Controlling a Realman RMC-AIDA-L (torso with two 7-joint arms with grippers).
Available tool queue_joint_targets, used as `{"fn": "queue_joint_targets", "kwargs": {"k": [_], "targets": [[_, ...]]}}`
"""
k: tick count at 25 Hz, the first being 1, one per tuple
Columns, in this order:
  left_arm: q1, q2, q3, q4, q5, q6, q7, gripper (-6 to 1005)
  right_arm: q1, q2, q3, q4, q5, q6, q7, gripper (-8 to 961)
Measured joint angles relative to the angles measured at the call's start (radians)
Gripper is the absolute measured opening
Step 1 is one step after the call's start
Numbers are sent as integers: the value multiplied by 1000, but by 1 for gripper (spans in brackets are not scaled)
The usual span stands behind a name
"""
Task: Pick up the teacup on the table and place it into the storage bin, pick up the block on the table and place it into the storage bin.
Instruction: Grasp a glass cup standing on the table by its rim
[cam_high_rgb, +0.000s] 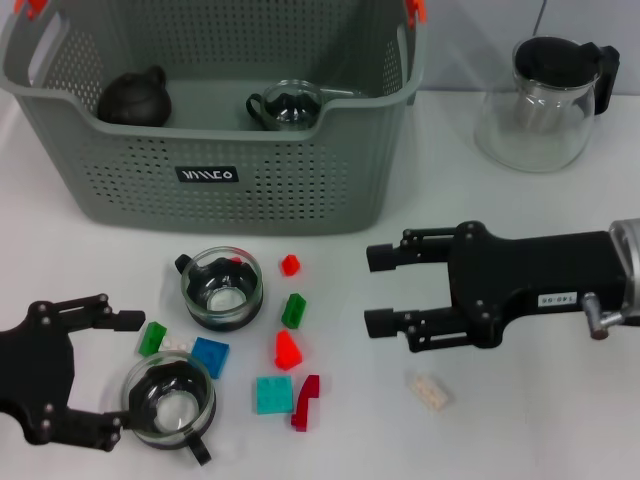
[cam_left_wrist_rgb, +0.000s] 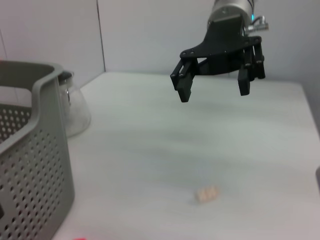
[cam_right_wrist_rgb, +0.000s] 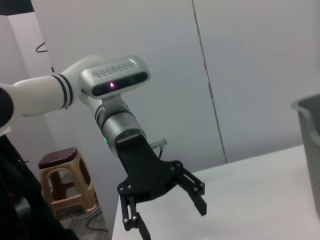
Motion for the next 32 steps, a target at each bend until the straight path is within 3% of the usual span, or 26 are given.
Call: {"fn": "queue_joint_targets", "kwargs": {"k": [1,5,16,32], "targets": [[21,-20,14,69,10,-2,0,933,5,1,-1,10,-6,3,2,761],[35,-32,53,131,52,-2,-17,933,27,1,-3,43,-16,25,20,761],[18,-30,255,124,183,-106,-50,932,66,-1,-3,88,-16,74,36,760],[-17,-33,420,107,270,-209,-123,927,59,-1,4,94,-15,97,37,760]]}}
